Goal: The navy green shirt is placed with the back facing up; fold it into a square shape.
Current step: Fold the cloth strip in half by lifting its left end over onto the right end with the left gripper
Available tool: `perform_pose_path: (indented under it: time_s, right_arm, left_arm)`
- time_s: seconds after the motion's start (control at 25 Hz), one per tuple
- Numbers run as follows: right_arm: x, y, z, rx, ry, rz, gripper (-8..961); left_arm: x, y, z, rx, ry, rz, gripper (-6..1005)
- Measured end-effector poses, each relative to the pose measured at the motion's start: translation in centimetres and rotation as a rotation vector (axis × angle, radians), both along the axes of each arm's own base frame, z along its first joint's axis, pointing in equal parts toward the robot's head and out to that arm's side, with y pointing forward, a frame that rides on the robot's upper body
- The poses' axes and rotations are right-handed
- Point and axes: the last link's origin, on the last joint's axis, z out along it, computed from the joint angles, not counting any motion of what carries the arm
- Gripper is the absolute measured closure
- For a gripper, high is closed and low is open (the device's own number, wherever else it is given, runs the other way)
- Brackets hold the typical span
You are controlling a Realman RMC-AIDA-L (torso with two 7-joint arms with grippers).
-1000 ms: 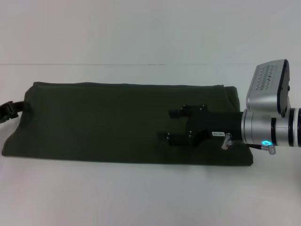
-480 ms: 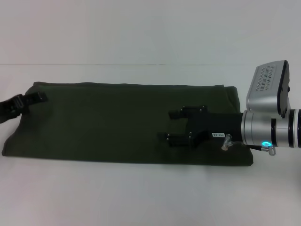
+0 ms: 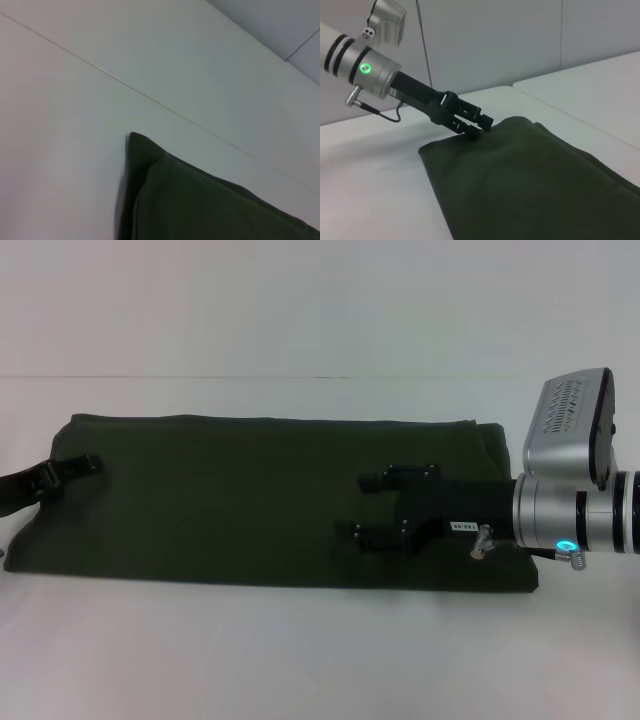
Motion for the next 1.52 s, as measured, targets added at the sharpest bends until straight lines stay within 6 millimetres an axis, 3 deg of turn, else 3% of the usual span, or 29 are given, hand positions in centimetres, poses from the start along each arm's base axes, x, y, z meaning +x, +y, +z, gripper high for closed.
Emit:
perform_pose_path:
  time_s: [0.68,1.2,1.52]
  right_arm:
    - [-0.2,0.1,0.1,0.003,-0.001,0.006,164]
    - [0.0,0.1,0.1,0.004,0.001,0.001,164]
    - [0.0,0.0,0.1,0.004,0.001,0.0,164]
  left_arm:
    - [-0.8,0.0,-0.5,0.038,0.051,0.035,174]
    - [-1.1,0.3,1.1,0.077,0.068,0.03,174]
    - [-1.5,0.0,1.0,0.079,0.091,0.038,175]
